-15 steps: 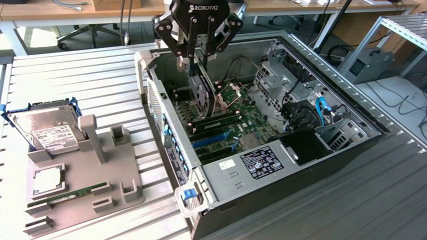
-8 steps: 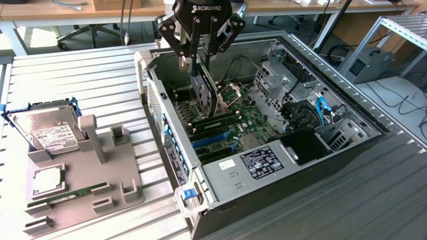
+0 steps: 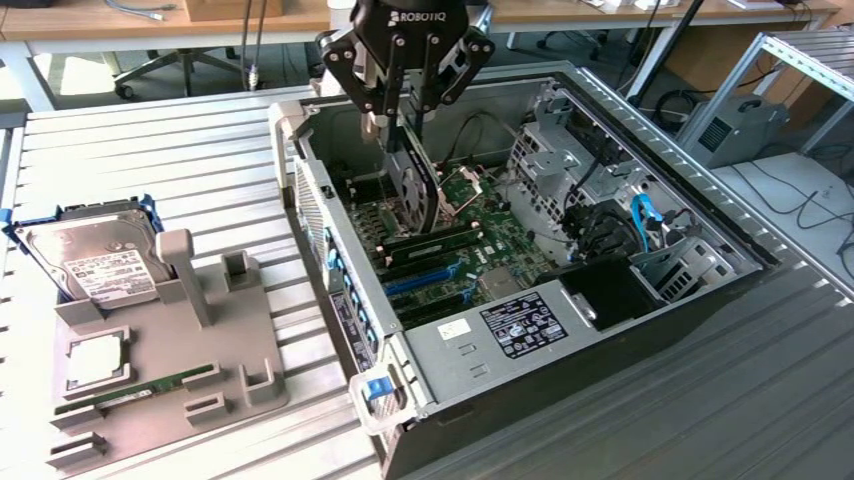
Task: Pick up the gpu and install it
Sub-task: 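Pick up the gpu and move the gpu toward the slot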
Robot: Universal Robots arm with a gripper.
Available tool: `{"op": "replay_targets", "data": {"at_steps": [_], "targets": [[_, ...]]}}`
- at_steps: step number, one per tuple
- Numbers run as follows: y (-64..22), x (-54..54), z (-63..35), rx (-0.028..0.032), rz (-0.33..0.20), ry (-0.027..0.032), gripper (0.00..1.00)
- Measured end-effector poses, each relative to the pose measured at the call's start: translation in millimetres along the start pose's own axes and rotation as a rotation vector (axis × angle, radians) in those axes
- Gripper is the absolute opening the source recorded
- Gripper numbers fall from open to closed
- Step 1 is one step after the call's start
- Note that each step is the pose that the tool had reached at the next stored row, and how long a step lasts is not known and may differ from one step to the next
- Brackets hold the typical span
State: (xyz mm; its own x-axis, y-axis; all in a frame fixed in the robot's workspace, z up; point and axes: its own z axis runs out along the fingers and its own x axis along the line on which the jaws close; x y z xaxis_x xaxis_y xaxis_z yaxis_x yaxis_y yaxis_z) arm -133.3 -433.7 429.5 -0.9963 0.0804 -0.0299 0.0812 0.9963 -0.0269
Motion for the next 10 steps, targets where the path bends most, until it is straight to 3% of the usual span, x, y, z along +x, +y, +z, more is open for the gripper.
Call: {"op": "replay_targets", "data": {"at_steps": [10], "targets": [[0.4,-5.3,0.8,0.0000,0.000,0.0000,0.27]]}}
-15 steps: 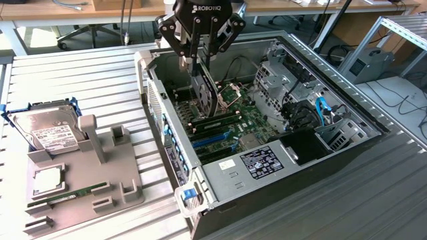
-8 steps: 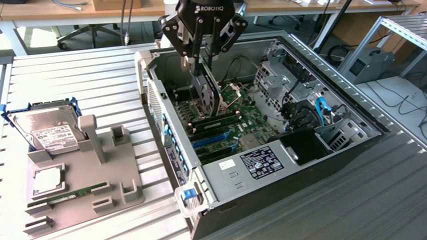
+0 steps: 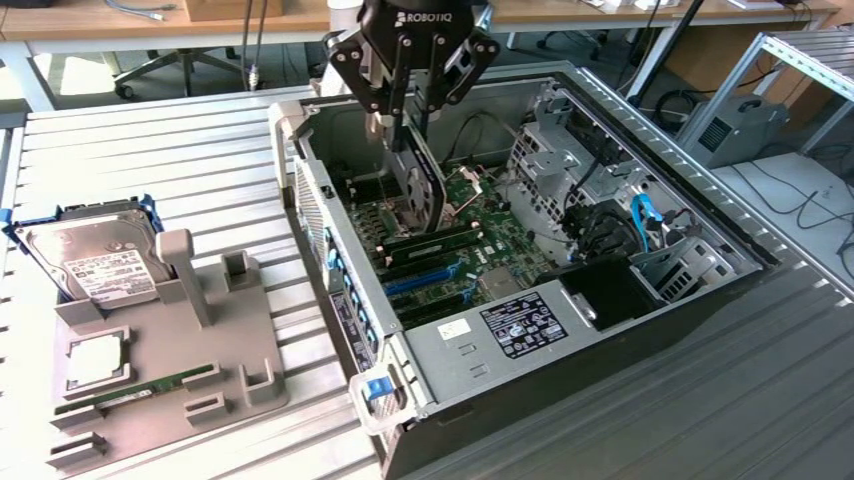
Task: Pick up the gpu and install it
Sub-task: 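Pick up the gpu and move the gpu toward the slot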
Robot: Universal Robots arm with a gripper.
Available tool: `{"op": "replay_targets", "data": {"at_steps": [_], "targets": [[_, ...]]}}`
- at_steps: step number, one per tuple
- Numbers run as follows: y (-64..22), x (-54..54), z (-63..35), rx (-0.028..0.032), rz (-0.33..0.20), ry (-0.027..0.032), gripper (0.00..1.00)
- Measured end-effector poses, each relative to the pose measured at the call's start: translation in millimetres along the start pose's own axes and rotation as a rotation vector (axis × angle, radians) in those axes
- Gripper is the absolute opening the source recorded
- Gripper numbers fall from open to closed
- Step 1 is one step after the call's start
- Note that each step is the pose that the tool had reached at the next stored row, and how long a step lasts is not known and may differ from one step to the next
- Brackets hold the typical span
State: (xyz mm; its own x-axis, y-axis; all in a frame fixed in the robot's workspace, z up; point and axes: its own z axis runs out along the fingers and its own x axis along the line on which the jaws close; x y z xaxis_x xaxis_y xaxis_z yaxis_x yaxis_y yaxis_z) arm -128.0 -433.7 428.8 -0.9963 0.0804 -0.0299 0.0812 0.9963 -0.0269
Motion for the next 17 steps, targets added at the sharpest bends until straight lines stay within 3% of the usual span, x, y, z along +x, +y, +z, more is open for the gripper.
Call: {"op": "replay_targets", "data": {"at_steps": [17], "targets": [[0.9,-11.1,1.7,0.0001,0.000,0.0000,0.27]]}}
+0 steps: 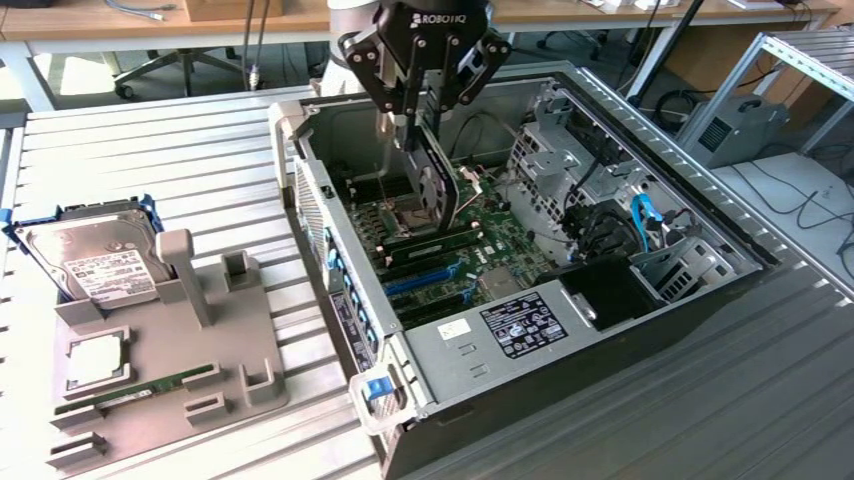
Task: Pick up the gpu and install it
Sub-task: 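Pick up the gpu and move the gpu toward the slot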
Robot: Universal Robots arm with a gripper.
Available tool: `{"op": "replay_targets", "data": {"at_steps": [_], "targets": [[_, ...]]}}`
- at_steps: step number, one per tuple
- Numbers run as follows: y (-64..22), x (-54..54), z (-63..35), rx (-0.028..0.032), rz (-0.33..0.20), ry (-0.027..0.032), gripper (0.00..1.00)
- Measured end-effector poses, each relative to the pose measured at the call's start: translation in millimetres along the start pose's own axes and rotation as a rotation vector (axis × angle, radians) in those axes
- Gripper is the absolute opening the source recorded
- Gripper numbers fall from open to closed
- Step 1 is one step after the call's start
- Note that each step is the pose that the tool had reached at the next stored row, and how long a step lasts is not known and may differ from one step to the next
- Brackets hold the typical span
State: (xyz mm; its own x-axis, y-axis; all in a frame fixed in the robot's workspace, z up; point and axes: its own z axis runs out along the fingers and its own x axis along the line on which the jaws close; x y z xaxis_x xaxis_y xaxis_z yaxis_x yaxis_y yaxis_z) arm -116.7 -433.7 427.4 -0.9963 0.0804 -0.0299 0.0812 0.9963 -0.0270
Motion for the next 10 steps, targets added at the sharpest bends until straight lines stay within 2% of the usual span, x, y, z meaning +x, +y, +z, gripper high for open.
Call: {"op": "replay_targets", "data": {"at_steps": [10], "targets": [[0.6,-6.3,1.0,0.0000,0.000,0.0000,0.27]]}}
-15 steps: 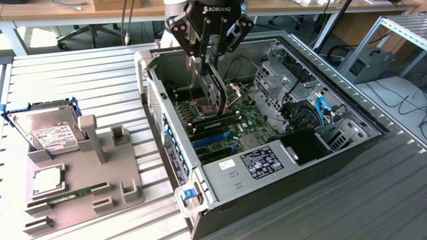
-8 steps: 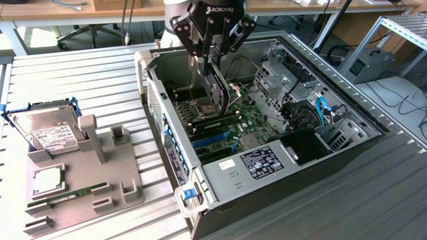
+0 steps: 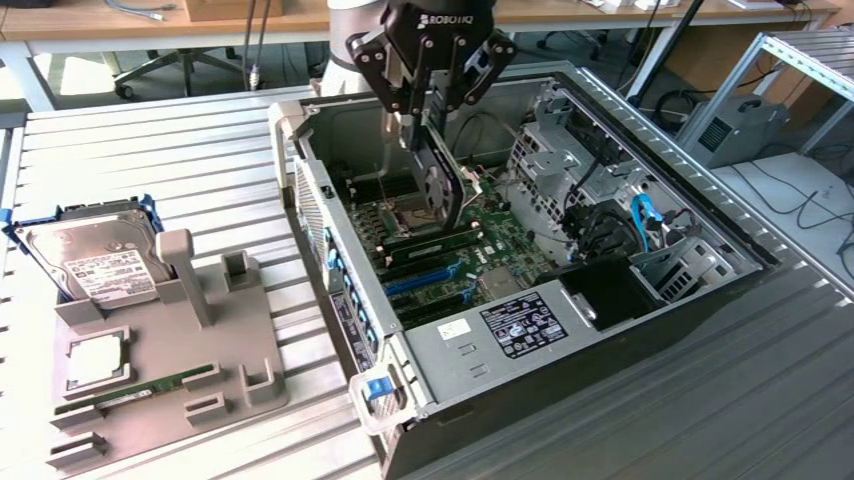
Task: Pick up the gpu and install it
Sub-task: 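Pick up the gpu and move the gpu toward the slot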
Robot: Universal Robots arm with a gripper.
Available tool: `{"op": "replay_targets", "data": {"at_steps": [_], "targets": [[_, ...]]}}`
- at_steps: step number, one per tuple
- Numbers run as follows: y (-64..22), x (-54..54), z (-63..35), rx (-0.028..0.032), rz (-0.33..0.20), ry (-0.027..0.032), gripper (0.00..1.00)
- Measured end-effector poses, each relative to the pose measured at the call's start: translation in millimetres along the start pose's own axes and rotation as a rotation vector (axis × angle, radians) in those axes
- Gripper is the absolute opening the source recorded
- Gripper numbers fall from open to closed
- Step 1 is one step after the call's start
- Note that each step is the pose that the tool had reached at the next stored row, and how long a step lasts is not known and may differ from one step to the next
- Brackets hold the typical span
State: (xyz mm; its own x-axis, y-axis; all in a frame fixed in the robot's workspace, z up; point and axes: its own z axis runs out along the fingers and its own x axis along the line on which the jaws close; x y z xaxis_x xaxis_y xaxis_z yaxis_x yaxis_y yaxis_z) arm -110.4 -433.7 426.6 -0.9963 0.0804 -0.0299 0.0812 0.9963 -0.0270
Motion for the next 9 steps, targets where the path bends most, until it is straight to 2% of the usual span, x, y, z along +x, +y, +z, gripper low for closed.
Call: {"op": "replay_targets", "data": {"at_steps": [9], "targets": [[0.4,-4.5,0.8,0.0000,0.000,0.0000,0.27]]}}
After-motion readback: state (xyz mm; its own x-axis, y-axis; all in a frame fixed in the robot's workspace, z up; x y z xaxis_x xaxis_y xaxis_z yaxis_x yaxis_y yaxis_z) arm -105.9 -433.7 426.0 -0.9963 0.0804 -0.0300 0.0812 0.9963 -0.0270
